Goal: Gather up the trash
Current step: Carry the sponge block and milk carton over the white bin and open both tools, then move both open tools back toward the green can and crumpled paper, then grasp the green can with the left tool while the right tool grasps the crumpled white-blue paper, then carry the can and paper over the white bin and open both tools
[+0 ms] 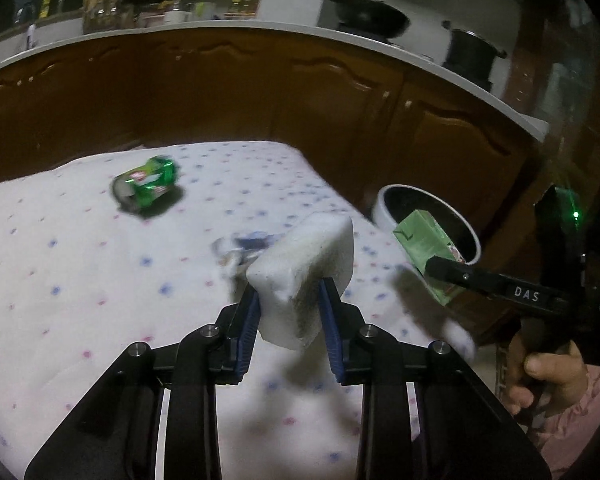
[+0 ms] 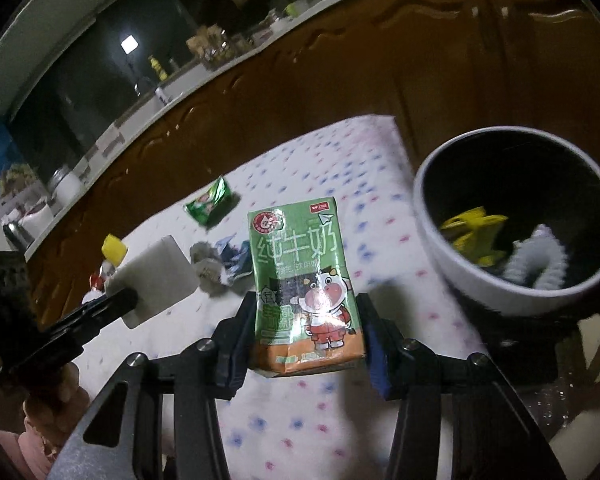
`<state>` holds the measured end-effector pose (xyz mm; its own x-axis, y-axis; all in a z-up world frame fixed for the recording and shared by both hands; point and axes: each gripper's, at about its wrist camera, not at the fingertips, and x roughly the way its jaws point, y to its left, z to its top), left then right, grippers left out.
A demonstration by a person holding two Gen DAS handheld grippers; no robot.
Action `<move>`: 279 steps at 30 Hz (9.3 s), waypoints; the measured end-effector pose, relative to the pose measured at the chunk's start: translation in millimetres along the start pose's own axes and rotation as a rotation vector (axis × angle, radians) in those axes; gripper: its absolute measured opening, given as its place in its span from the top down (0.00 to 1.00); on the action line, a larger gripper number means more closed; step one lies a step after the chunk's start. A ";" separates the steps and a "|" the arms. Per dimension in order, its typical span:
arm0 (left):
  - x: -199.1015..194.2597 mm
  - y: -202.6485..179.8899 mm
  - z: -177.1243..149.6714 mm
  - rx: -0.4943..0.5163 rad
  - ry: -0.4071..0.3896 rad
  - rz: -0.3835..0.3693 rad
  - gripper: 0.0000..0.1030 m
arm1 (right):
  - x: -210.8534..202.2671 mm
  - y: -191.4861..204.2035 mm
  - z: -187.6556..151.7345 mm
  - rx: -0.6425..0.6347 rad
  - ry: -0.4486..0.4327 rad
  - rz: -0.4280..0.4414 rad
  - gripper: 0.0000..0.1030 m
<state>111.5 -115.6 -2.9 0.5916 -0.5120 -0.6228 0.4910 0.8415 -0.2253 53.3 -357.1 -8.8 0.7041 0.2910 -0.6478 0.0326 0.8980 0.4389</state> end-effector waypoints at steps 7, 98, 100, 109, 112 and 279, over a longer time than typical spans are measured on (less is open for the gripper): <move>23.7 -43.1 9.6 0.058 0.023 -0.062 0.73 | -24.7 -32.5 3.8 0.041 -0.042 -0.070 0.53; 21.9 53.3 9.2 -0.199 0.043 0.111 0.39 | 41.7 17.0 -11.3 0.030 0.084 0.038 0.20; 21.2 64.8 5.5 -0.225 0.049 0.128 0.39 | 49.1 25.7 -14.3 0.021 0.097 0.052 0.20; 23.9 102.8 2.9 -0.320 0.077 0.193 0.36 | 81.0 53.4 -9.7 0.028 0.128 0.104 0.20; 27.5 115.0 8.9 -0.348 0.086 0.220 0.33 | 90.8 59.1 -4.2 0.042 0.124 0.109 0.20; 189.6 -156.6 104.0 0.120 0.241 -0.051 0.91 | -27.6 -141.0 61.2 0.057 -0.029 -0.328 0.72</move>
<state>213.3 -362.4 -7.9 0.4019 -0.4850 -0.7767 0.5970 0.7819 -0.1793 72.6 -512.0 -14.7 0.6692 -0.0209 -0.7427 0.3003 0.9219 0.2447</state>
